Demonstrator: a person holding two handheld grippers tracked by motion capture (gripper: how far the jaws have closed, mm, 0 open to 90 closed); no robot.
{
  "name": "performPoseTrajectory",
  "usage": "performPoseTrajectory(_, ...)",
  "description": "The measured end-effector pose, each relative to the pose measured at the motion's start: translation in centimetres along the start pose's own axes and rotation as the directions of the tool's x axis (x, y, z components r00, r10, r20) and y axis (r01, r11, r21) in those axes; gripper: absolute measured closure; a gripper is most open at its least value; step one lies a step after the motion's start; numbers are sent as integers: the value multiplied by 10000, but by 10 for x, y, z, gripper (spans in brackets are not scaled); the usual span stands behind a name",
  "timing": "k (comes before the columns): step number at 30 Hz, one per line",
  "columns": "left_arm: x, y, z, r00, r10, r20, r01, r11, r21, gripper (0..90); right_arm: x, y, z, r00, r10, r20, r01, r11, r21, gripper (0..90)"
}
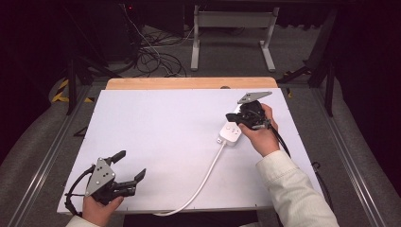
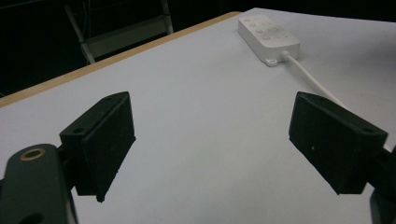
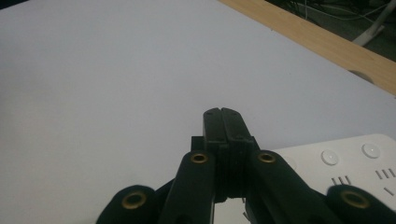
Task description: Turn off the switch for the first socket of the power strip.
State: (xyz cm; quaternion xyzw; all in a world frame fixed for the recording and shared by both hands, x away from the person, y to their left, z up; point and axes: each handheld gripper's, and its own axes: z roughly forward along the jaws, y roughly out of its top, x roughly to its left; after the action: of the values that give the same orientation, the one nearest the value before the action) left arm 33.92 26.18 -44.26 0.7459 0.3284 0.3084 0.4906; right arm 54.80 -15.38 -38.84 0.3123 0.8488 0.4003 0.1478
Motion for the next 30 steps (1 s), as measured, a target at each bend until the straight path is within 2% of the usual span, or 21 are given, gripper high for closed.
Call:
performPoseTrajectory(6,0,-1,1,9999,-94,-59,95,9999,61,153,-11,-4,20,9993,278,260,-294,9976,634,900)
performPoseTrajectory(13,0,-1,1,10000,-73,-44,74,9999,113,153,-19,-8,35,9982,444,403,-490,9914,1216,900)
performPoseTrajectory(20,1,-1,2,9998,-199,-38,200,9996,198,153,-22,-11,42,9982,450,403,-509,9857,1608,900)
performPoseTrajectory(30,1,-1,2,9998,-160,-67,161,9997,204,154,-24,-14,52,9982,474,360,-540,9757,2126,900)
